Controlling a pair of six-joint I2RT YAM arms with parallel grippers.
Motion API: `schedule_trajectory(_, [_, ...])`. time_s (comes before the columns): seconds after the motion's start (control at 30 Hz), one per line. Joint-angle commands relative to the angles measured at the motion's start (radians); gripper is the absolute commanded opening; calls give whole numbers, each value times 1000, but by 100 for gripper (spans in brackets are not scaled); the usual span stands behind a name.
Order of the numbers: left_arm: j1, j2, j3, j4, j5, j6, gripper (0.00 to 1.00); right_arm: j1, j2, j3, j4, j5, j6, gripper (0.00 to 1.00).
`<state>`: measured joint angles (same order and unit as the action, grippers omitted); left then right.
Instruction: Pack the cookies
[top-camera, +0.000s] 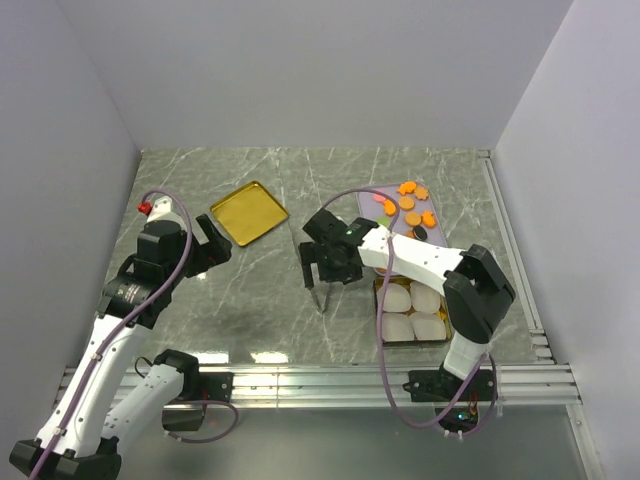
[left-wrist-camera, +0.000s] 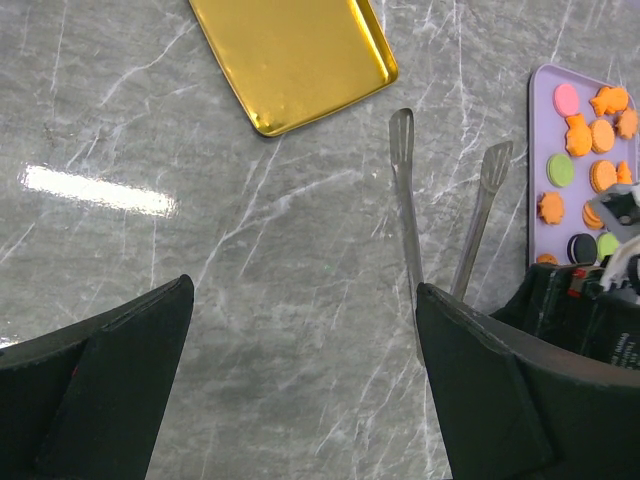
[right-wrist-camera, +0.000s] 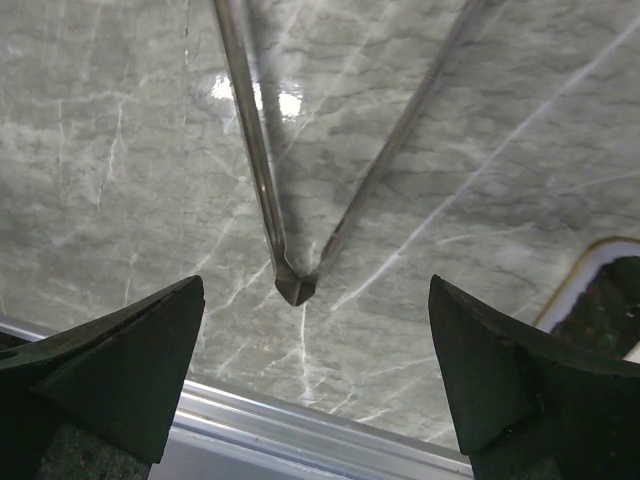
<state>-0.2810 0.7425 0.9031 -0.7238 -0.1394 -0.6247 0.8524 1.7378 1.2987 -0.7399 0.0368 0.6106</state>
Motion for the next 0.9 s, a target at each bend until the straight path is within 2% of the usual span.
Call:
schedule_trajectory(0.0, [0,-15,-10,21,-8,-9,100,23,34,-1,34,-15,-9,100])
schedule_trajectory(0.43, [12,-19,-13,24,-8,-10,99,28,207,99,-1,24,34,100])
schedule_trajectory(0.87, [16,-14,-15,27,1,-7,99,27,345,284,-101,164,70,97])
